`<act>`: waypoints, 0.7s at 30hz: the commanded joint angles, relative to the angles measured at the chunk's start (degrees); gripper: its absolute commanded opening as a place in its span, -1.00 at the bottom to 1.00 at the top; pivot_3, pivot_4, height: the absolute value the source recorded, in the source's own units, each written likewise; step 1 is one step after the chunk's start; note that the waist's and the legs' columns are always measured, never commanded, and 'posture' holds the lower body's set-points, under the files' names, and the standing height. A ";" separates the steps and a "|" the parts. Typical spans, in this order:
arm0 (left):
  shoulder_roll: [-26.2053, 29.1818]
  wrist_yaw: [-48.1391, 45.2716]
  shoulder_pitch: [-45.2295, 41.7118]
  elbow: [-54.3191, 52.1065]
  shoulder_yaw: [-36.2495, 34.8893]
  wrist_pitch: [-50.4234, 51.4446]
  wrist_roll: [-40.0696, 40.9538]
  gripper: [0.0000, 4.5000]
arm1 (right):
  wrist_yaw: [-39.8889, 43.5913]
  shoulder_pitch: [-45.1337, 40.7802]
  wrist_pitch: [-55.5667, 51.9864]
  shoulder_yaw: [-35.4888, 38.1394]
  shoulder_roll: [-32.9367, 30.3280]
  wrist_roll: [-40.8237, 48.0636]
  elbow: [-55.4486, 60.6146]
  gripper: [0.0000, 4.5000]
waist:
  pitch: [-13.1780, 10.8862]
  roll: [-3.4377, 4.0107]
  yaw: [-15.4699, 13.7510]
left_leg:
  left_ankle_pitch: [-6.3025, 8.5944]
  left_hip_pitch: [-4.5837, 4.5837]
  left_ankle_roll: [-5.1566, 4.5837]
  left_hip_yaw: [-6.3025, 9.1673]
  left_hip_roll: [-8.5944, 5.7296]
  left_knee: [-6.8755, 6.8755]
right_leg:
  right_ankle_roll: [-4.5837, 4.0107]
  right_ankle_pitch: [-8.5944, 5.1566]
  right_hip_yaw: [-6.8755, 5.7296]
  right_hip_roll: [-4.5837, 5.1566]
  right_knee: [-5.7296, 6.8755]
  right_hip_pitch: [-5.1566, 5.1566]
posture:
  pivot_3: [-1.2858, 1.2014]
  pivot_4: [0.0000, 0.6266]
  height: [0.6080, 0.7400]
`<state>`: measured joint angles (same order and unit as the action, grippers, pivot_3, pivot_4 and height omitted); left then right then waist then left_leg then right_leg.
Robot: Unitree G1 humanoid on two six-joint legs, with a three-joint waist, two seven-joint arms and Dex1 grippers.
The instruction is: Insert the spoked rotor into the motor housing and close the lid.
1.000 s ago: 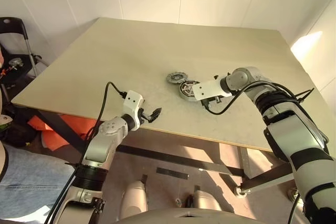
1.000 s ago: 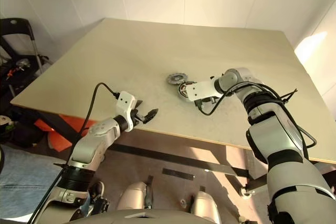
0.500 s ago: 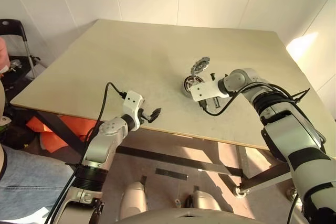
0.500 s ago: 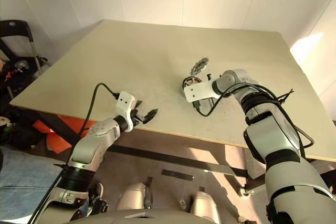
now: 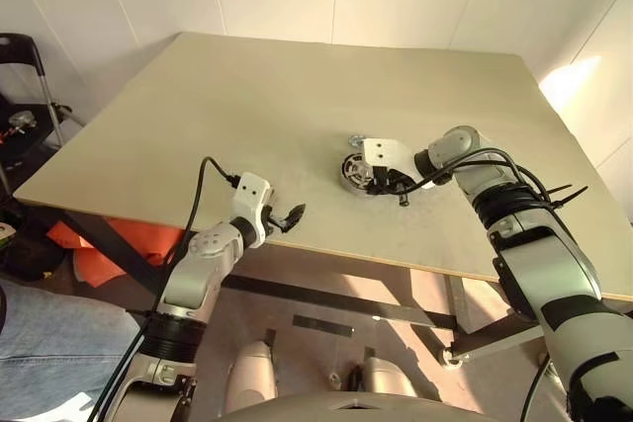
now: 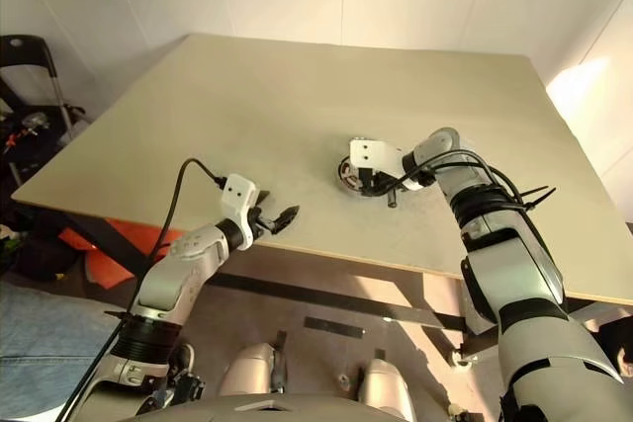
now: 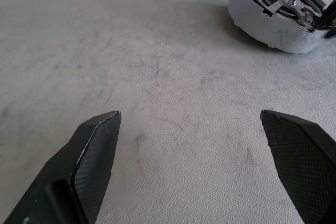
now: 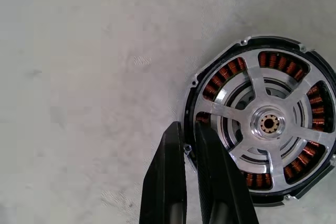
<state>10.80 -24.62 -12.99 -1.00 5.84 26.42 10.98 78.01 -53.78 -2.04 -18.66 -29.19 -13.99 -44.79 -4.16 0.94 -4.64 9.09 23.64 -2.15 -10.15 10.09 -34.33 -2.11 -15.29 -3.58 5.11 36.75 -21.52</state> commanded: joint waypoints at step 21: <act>0.79 -0.10 1.45 -3.41 0.26 -0.74 -0.24 1.00 | -30.70 -12.42 -63.34 20.17 15.20 16.21 1.26 -0.99 | -0.04 0.07 -1.00 | -0.15 -0.20 0.63 0.00 0.17 0.23 | 0.00 -0.01 0.01 -0.15 0.03 0.00 | 0.03 -1.00 1.00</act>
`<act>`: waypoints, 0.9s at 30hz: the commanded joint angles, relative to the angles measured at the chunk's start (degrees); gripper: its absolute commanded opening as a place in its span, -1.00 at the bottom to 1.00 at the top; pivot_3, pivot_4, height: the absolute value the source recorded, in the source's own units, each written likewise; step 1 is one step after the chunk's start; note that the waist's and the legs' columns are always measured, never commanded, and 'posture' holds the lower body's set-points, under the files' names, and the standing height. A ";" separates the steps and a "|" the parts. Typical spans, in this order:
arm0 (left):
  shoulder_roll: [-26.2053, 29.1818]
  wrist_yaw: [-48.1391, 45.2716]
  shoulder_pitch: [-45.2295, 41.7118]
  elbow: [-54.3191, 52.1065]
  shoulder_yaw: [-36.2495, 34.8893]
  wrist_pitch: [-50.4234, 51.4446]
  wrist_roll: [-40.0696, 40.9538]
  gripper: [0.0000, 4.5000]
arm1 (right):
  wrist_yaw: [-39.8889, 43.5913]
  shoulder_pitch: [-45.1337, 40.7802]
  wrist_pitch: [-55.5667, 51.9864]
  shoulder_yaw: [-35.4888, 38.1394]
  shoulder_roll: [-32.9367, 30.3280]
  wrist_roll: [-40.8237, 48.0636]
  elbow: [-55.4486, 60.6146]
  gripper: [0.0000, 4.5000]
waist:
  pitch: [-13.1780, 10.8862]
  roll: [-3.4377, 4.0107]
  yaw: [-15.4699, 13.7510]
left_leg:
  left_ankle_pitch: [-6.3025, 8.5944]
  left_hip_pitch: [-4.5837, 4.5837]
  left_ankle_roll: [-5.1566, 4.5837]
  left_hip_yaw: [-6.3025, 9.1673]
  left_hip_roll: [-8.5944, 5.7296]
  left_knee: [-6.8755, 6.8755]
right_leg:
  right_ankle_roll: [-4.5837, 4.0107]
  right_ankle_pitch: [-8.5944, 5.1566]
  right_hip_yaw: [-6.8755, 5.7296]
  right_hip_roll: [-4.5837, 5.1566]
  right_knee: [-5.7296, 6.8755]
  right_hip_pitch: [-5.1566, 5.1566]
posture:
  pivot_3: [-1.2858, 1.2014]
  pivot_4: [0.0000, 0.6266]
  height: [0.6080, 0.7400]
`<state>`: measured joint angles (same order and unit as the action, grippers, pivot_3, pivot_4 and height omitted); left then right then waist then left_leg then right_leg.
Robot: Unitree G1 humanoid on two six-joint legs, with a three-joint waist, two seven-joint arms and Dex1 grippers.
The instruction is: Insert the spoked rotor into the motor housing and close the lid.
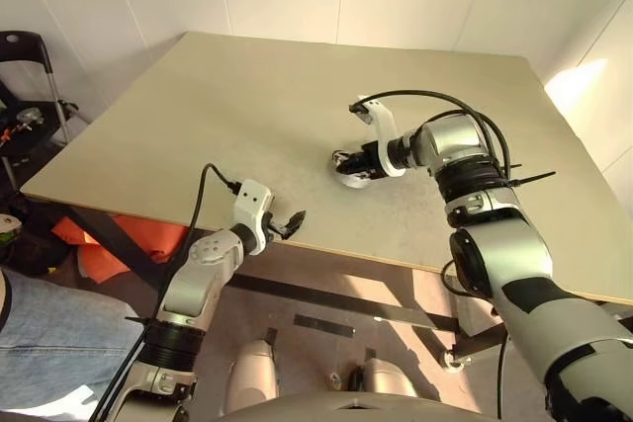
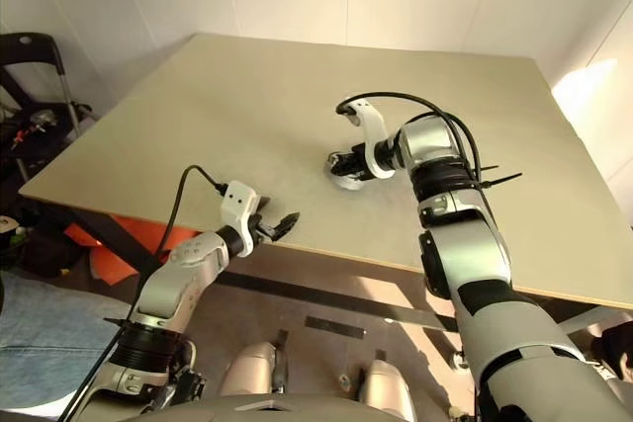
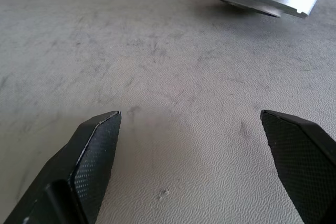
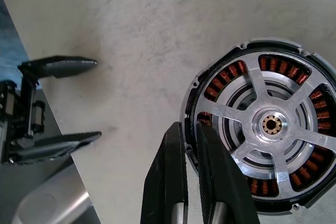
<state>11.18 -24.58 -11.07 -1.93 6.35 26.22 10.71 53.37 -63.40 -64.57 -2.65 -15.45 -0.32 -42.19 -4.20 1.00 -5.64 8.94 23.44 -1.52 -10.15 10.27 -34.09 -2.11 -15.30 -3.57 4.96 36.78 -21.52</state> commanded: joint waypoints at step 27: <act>1.30 -0.29 -0.59 -1.97 -0.57 -0.59 0.04 1.00 | -43.10 -9.07 5.93 25.10 8.31 17.70 -14.86 -0.02 | 0.00 0.00 0.01 | -0.58 -0.33 0.98 0.02 -0.34 1.09 | 0.05 0.01 0.10 0.09 -0.01 -0.20 | 0.03 -1.00 1.00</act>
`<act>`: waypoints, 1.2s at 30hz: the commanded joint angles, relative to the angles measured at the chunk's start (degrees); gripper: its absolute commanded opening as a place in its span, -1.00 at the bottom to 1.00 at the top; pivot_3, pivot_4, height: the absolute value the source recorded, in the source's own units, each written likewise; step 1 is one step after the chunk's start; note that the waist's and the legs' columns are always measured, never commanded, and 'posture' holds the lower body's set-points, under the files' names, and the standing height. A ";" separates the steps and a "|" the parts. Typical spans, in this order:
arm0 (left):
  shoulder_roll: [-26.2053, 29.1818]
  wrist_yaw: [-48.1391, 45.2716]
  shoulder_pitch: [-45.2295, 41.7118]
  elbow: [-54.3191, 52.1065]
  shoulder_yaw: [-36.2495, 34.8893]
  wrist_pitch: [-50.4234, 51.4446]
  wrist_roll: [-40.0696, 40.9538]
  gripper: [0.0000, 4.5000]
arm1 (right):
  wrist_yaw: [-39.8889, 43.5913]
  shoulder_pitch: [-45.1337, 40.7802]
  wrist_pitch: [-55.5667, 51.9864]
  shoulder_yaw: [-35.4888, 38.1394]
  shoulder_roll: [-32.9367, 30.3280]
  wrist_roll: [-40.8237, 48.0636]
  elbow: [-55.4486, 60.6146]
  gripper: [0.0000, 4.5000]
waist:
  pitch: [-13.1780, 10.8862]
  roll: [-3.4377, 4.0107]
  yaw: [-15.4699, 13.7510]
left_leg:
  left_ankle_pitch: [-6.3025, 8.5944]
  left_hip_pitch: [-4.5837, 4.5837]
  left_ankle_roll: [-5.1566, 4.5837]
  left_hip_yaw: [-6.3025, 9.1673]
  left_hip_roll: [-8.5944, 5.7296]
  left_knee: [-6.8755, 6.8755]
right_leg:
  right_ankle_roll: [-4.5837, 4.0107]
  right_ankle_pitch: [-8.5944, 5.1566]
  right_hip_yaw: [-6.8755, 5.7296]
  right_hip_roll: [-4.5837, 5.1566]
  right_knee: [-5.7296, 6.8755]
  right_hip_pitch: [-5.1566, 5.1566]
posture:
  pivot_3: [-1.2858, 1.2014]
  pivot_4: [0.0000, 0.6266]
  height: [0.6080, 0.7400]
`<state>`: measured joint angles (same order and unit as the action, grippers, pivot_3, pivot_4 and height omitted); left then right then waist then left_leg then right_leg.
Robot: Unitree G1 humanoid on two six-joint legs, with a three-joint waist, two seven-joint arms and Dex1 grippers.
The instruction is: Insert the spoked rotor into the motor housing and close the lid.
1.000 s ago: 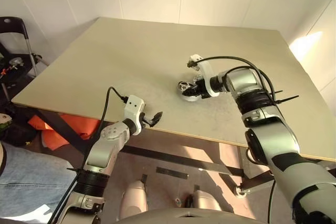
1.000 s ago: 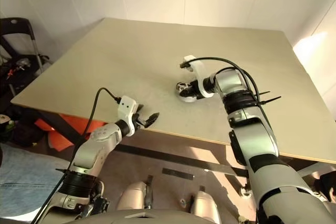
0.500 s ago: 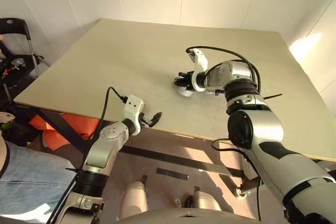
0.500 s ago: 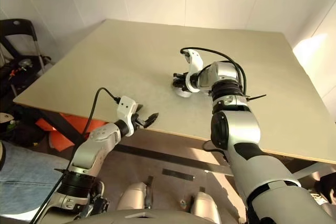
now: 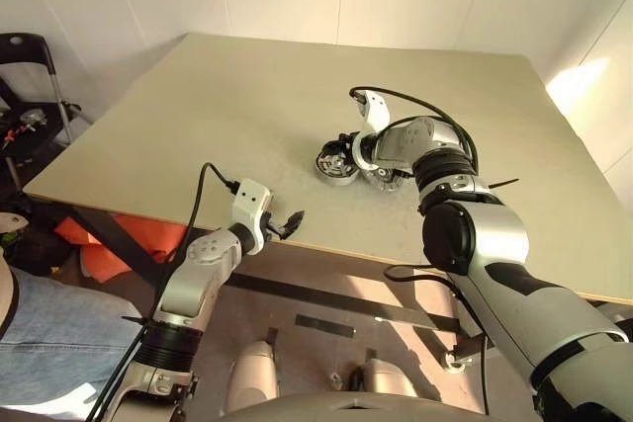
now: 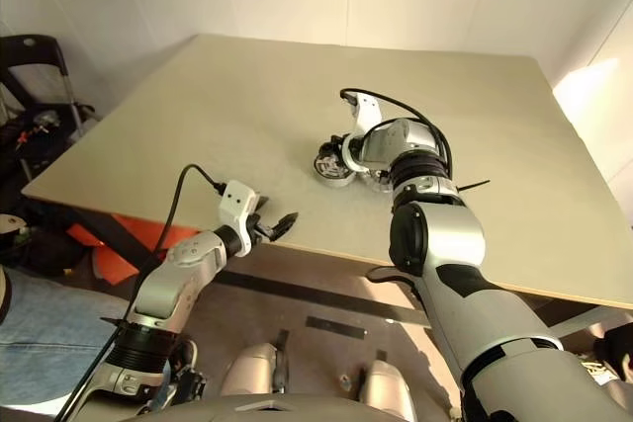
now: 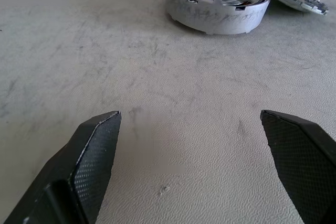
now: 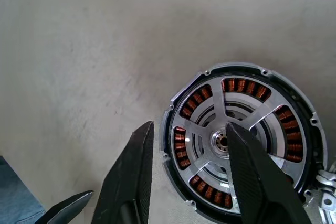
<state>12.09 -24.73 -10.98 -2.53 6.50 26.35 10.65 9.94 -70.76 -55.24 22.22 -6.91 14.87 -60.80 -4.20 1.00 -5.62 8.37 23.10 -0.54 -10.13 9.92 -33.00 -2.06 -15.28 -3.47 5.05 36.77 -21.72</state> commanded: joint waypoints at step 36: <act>2.38 -8.81 -9.96 7.57 2.53 -1.35 -0.90 1.00 | -29.97 25.86 -30.05 47.52 19.37 25.91 71.72 0.64 | 0.10 0.13 -1.80 | -0.42 -0.06 0.64 -0.05 -0.14 0.34 | 0.73 0.07 0.40 -0.07 -0.03 -0.34 | 0.03 -1.00 1.00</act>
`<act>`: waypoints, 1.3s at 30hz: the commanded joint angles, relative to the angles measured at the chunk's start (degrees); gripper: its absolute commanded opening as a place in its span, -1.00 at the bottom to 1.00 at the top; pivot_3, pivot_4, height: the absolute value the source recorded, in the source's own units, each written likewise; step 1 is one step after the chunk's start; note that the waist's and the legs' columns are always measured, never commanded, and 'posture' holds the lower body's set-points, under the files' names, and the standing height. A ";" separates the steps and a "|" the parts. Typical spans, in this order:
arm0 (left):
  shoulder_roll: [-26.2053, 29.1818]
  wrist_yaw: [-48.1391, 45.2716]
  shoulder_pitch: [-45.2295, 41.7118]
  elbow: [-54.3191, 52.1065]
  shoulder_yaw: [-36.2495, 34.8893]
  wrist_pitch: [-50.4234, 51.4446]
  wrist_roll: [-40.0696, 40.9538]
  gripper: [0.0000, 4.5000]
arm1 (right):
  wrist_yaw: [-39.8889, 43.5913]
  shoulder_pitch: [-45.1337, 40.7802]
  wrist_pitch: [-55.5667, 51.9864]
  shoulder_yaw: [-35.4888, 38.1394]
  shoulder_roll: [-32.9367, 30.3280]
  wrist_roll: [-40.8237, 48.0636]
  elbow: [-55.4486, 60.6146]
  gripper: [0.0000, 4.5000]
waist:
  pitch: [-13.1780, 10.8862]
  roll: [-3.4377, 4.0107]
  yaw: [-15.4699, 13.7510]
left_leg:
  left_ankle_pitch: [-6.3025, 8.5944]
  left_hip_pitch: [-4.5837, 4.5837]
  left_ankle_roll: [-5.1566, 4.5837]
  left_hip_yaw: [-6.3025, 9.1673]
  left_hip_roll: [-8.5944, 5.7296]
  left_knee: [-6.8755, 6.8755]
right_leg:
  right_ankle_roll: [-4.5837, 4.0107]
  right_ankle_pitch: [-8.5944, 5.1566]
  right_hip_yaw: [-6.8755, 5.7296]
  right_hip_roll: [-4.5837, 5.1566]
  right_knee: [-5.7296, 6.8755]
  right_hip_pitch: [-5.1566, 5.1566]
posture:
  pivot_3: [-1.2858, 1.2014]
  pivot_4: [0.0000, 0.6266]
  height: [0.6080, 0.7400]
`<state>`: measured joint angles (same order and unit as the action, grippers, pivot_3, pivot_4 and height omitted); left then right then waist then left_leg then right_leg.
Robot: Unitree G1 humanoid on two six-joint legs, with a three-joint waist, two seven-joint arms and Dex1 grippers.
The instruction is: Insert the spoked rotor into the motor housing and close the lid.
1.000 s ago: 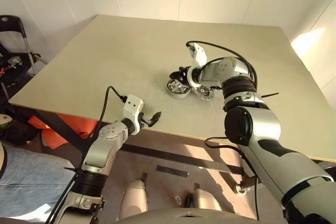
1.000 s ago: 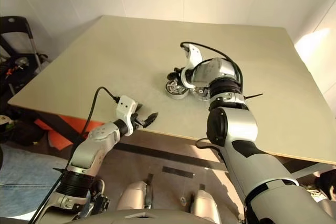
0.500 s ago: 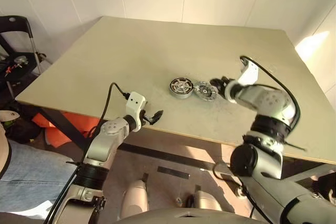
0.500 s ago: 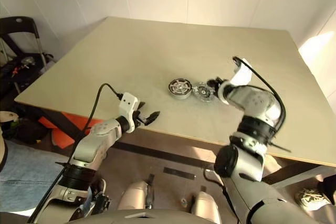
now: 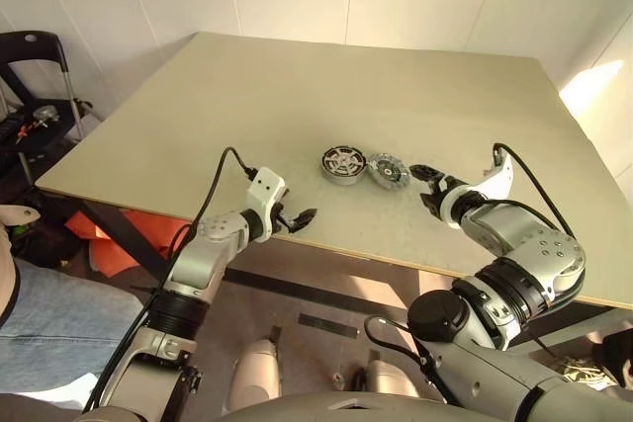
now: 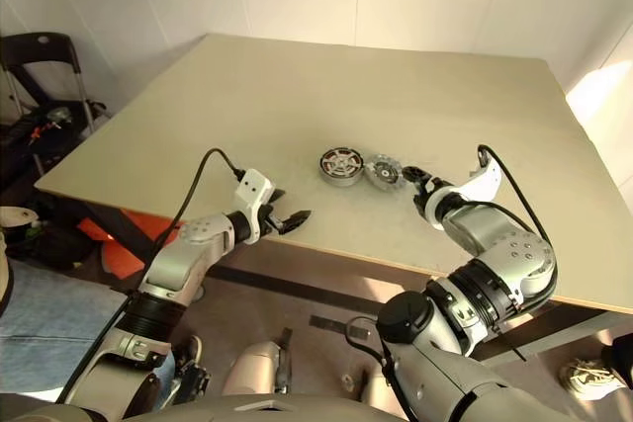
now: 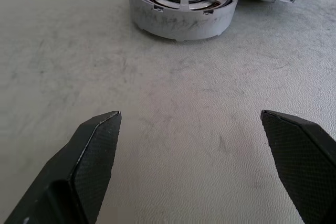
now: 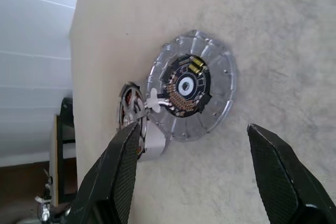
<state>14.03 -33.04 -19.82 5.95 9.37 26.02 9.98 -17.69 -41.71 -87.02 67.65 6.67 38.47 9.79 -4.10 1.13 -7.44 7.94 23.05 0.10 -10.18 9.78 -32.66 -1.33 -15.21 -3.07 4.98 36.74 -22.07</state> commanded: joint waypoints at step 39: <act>2.75 1.67 1.70 -5.54 -1.97 1.69 0.28 1.00 | -22.15 4.52 24.58 -23.61 4.39 34.97 -12.56 0.64 | 0.07 0.07 0.46 | -0.03 0.04 0.05 0.01 0.02 0.06 | 0.23 0.13 0.00 -0.02 0.00 -0.12 | 0.03 -1.00 1.00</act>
<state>16.96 -31.61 -17.43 1.94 7.96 28.12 10.05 -37.84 -38.19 -62.82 45.49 6.98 69.44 -6.07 -4.03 1.20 -6.98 7.92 23.10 0.15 -10.17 9.80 -32.60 -1.10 -15.08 -3.07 4.96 36.73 -22.19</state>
